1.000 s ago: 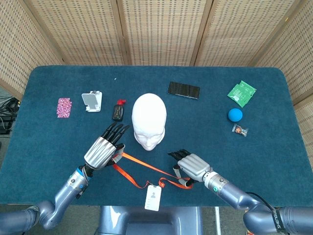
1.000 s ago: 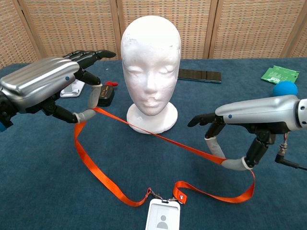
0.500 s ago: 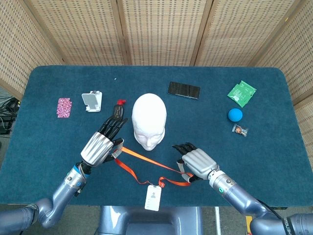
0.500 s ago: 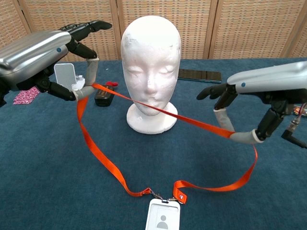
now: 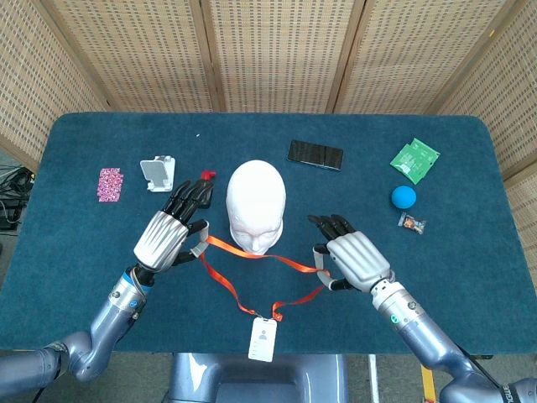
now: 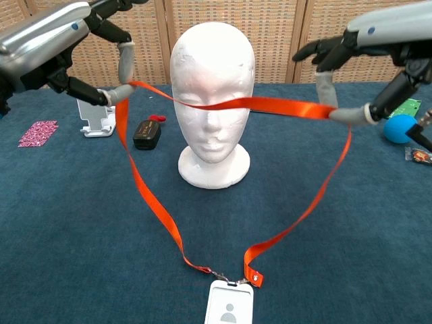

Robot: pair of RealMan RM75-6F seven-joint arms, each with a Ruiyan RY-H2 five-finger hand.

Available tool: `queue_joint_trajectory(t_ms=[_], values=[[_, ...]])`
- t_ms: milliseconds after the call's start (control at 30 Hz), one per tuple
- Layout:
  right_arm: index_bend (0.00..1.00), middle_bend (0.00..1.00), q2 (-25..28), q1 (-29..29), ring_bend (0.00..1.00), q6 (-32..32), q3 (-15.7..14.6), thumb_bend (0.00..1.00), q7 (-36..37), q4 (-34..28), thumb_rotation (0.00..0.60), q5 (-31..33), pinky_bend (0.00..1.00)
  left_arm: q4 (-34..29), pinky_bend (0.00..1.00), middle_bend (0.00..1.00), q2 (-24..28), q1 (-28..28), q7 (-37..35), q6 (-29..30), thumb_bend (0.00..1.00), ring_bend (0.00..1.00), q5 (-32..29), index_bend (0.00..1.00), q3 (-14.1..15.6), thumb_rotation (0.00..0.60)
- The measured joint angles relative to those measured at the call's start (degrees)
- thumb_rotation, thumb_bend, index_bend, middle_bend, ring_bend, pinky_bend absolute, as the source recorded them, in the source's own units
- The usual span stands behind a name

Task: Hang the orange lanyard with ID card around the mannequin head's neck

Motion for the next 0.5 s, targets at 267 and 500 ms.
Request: queue_joint_trajectory(t_ms=[267, 500], values=[[0.75, 0.04, -3.8, -3.3, 0.0, 7.9, 4.8, 0.63, 4.0, 3.9, 0.6, -5.3, 0.0, -5.4, 0.0, 0.0, 1.7, -2.6, 3.3, -3.5, 0.41, 0.0, -6.2, 0.73, -5.6, 0.6], [0.75, 0.04, -3.9, -2.9, 0.0, 8.3, 9.0, 0.63, 4.5, 5.2, 0.6, -2.3, 0.0, -8.8, 0.0, 0.0, 3.9, -3.9, 6.3, -4.9, 0.41, 0.0, -10.3, 0.73, -8.6, 0.6]])
